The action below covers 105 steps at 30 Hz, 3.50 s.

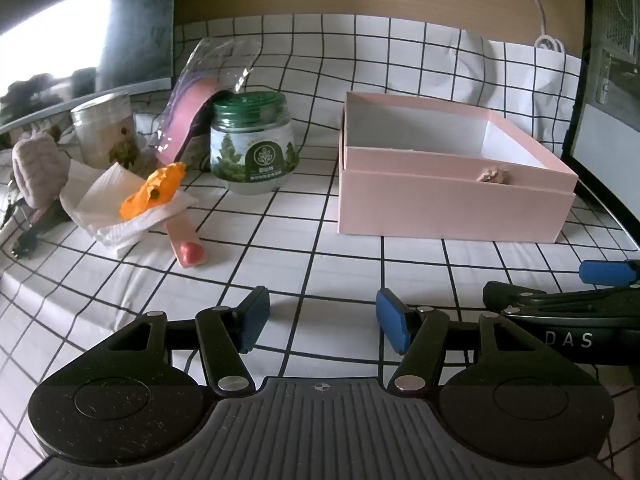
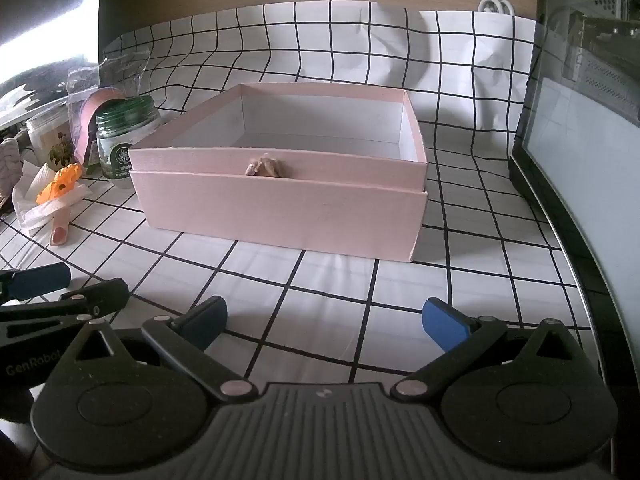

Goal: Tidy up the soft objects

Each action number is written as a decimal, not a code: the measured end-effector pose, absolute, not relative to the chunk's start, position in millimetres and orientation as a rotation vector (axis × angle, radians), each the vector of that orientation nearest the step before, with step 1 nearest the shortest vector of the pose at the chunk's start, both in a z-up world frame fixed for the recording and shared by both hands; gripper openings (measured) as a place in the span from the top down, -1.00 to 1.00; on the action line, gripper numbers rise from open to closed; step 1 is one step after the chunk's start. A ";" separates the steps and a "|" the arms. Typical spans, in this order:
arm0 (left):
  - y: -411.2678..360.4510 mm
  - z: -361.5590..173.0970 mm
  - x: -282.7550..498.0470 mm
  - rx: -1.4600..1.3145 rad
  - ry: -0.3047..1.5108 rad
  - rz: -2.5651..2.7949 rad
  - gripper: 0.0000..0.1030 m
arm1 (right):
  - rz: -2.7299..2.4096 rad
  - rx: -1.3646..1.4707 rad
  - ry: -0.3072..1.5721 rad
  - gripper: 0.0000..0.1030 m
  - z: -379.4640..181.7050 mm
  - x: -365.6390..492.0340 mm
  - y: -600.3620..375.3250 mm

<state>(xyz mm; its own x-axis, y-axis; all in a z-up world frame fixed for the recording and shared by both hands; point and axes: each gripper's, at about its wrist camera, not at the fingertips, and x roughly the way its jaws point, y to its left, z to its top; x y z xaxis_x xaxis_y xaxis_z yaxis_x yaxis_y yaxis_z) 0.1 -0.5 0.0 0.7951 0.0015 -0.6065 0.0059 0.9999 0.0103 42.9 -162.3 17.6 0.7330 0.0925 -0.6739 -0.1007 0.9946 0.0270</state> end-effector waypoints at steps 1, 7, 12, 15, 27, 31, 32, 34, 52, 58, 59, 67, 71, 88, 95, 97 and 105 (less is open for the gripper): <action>0.6 0.1 0.0 0.000 0.650 -0.006 -0.26 | 0.106 -0.012 0.740 -1.00 17.6 42.9 -162.3; 0.0 0.2 0.1 0.003 0.650 -0.006 -0.26 | 0.106 -0.012 0.739 -1.00 17.4 42.9 -162.3; 0.0 0.2 0.1 0.002 0.650 -0.006 -0.24 | 0.106 -0.012 0.739 -1.00 17.3 42.9 -162.3; 0.3 0.2 0.0 0.002 0.649 -0.006 -0.24 | 0.106 -0.012 0.739 -1.00 17.3 42.9 -162.3; 0.3 0.2 0.1 0.001 0.649 -0.006 -0.25 | 0.106 -0.012 0.739 -1.00 17.0 43.0 -162.3; 0.2 0.1 0.0 0.001 0.649 -0.006 -0.25 | 0.106 -0.012 0.739 -1.00 17.0 43.0 -162.3; 0.2 0.1 0.0 0.001 0.649 -0.006 -0.25 | 0.106 -0.012 0.739 -1.00 17.0 43.0 -162.3; 0.2 0.1 0.0 0.001 0.649 -0.006 -0.25 | 0.106 -0.012 0.739 -1.00 16.9 43.0 -162.3; 0.2 0.1 0.0 0.002 0.649 -0.005 -0.25 | 0.106 -0.012 0.738 -1.00 16.6 43.0 -162.2; 0.1 0.1 0.0 0.002 0.649 -0.005 -0.25 | 0.106 -0.012 0.738 -1.00 16.6 42.9 -162.2; 0.1 0.1 0.0 0.002 0.649 -0.005 -0.25 | 0.106 -0.012 0.738 -1.00 16.6 42.9 -162.2; 0.0 0.1 0.0 0.002 0.649 -0.005 -0.25 | 0.106 -0.012 0.738 -1.00 16.6 42.9 -162.2; 0.0 0.1 0.0 0.002 0.649 -0.005 -0.25 | 0.106 -0.012 0.738 -1.00 16.6 42.9 -162.1; 3.1 -0.6 -0.3 0.010 0.650 0.000 -0.27 | 0.106 -0.012 0.738 -1.00 16.5 42.9 -162.2; 3.2 -0.6 -0.3 0.009 0.649 0.000 -0.27 | 0.106 -0.012 0.738 -1.00 13.4 42.0 -161.8; 3.3 -0.6 -0.3 0.009 0.650 0.000 -0.27 | 0.106 -0.011 0.738 -1.00 11.4 41.4 -161.5; 10.6 0.6 -1.5 -0.032 0.645 -0.030 -0.23 | 0.090 -0.010 0.871 -1.00 9.3 52.0 -156.5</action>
<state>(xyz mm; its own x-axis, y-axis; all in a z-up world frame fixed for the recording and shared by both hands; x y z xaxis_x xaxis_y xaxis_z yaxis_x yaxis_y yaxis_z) -1.5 10.6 0.6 0.7988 -0.0379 -0.6004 0.0182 0.9991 -0.0388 52.0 -156.5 9.3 0.6402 0.0748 -0.7646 -0.0831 0.9962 0.0278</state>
